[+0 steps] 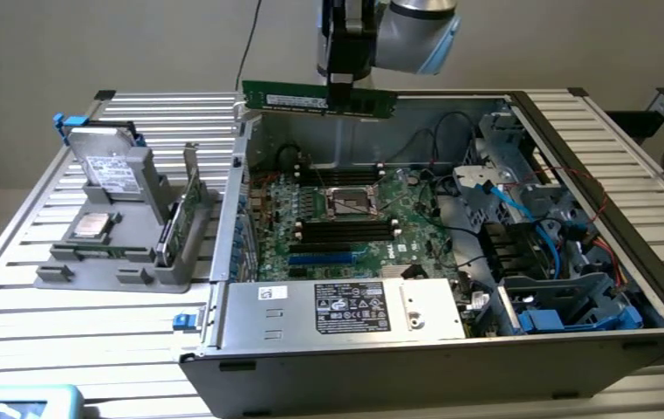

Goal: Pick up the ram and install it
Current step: 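Pick up the ram and move it above insertion slot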

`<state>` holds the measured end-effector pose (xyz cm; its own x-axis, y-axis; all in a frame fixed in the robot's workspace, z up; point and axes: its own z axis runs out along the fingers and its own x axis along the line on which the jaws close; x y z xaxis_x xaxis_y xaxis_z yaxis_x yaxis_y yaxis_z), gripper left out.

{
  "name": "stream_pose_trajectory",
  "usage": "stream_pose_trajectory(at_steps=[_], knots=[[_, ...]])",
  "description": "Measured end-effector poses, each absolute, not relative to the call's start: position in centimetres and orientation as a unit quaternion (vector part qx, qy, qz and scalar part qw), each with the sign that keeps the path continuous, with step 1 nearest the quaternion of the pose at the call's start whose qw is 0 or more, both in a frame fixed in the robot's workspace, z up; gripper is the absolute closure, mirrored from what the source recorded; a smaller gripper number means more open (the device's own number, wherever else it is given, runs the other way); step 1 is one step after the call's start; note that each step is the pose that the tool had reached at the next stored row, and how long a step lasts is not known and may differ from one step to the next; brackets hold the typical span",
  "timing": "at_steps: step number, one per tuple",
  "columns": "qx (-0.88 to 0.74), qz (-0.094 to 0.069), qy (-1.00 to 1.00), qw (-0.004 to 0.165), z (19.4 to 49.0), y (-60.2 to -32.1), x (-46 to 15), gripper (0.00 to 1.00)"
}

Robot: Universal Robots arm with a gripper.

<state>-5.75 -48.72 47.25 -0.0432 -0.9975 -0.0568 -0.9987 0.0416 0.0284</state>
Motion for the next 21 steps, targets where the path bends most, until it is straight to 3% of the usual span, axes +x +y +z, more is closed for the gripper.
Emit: stream_pose_trajectory(at_steps=[6, 21], knots=[[-0.692, 0.03, 0.721, 0.011, 47.0, -48.5, -3.0, 0.86], [-0.701, 0.028, 0.713, 0.013, 44.7, -44.5, -1.3, 0.86]])
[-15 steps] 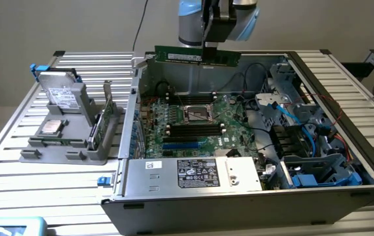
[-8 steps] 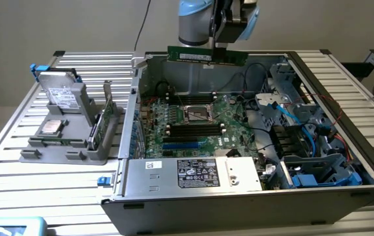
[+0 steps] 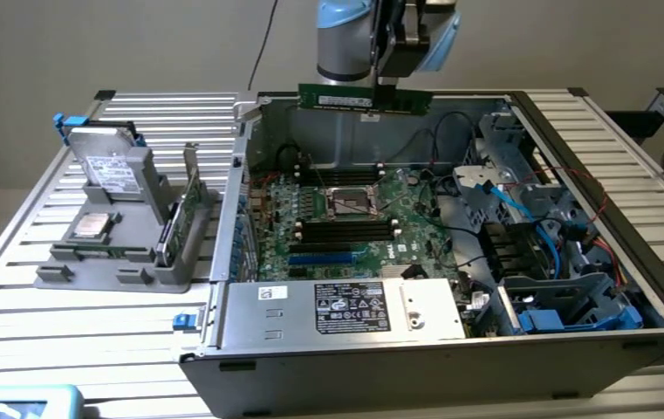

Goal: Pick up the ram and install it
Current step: 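Pick up the ram and move it above insertion slot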

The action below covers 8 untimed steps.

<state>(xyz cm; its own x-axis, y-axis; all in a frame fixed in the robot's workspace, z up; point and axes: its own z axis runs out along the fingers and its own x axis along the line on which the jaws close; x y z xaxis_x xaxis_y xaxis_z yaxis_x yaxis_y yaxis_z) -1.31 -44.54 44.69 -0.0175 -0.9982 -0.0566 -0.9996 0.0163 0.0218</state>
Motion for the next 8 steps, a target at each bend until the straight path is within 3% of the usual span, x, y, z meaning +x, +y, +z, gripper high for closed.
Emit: stream_pose_trajectory(at_steps=[8], knots=[[-0.709, 0.02, 0.705, 0.015, 43.8, -42.6, -1.3, 0.86]])
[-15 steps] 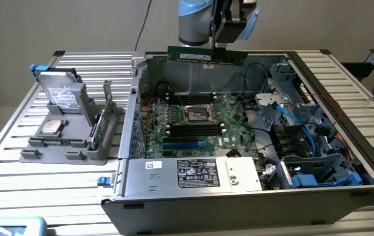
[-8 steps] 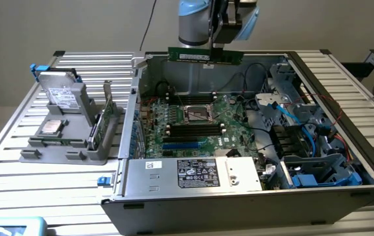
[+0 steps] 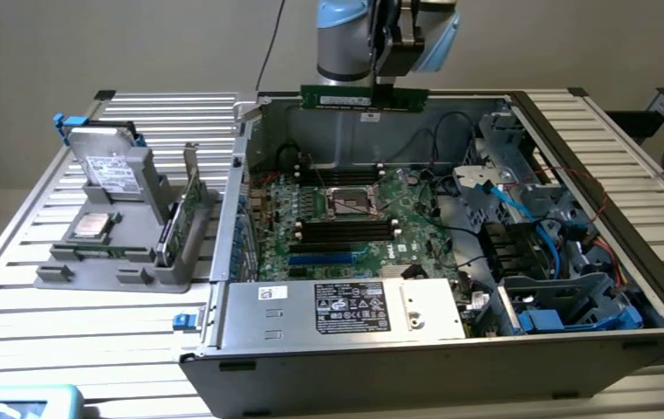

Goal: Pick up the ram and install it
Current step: 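Pick up the ram and move it above insertion slot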

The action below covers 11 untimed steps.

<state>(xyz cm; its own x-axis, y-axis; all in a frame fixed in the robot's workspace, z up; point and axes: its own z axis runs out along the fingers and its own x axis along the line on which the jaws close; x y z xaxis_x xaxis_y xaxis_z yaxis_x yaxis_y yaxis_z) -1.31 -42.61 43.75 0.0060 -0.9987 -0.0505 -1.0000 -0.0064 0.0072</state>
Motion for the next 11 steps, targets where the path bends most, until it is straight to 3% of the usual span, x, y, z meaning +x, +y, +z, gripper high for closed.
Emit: stream_pose_trajectory(at_steps=[11], knots=[[-0.714, 0.005, 0.701, 0.001, 42.5, -40.5, -1.3, 0.86]])
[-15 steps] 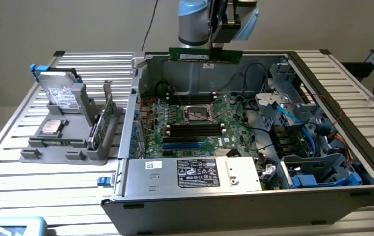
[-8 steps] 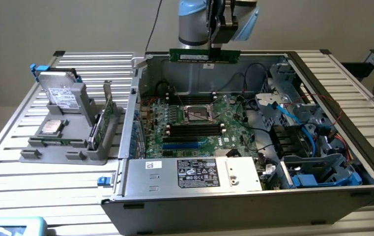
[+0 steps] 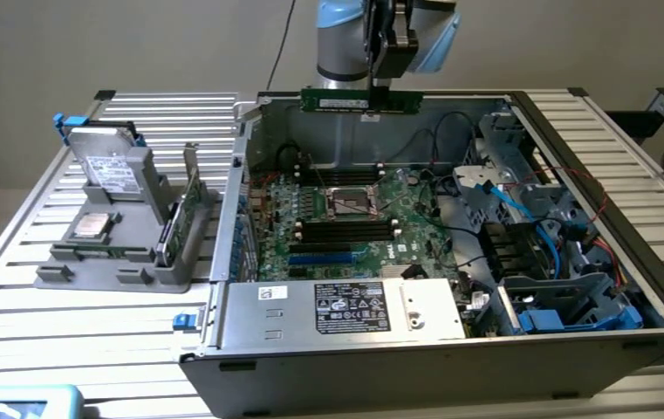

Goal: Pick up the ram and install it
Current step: 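Pick up the ram and move it above insertion slot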

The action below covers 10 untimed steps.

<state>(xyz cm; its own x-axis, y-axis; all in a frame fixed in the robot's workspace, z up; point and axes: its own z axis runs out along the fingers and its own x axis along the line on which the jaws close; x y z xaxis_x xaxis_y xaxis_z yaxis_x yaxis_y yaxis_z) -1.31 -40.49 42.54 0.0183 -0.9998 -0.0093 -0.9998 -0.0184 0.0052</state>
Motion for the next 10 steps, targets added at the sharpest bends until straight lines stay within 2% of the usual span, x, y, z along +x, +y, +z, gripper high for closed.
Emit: stream_pose_trajectory(at_steps=[10], knots=[[-0.714, -0.002, 0.701, -0.005, 41.0, -39.6, -1.3, 0.86]])
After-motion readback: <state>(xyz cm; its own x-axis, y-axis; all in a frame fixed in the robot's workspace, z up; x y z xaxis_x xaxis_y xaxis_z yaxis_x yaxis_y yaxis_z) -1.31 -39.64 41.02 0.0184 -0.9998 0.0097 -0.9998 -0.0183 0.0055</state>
